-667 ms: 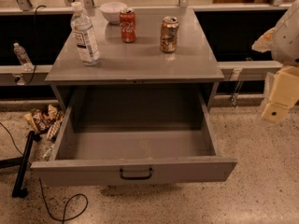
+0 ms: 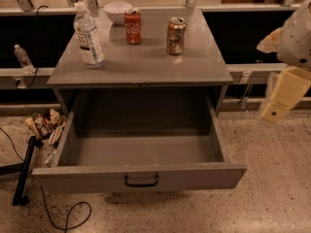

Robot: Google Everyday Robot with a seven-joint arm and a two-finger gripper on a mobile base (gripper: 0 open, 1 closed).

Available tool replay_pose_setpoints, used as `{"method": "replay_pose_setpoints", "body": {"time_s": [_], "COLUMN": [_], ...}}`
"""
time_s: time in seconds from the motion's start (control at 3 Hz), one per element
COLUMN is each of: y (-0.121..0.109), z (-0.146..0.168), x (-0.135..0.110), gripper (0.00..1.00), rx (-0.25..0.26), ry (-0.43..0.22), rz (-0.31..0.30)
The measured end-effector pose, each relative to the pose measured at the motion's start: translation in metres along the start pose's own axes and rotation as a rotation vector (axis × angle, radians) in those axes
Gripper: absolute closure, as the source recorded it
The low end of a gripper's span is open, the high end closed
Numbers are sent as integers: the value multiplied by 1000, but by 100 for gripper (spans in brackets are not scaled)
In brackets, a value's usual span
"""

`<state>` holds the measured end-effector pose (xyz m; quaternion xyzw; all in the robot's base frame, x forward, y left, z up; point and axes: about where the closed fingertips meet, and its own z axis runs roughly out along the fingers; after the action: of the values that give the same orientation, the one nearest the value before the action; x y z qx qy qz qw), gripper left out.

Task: Place blue plastic bottle into top drawer

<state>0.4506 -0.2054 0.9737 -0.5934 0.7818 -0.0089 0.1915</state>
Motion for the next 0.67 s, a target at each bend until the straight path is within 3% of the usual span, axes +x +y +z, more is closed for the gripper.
{"method": "replay_pose_setpoints", "body": {"time_s": [0.33, 0.67], "y": [-28, -53], "z": [35, 57], "x": [-32, -81], "gripper": [0, 0], "rx": [-8, -9], "ry": [-241, -490], "rz": [92, 166]}}
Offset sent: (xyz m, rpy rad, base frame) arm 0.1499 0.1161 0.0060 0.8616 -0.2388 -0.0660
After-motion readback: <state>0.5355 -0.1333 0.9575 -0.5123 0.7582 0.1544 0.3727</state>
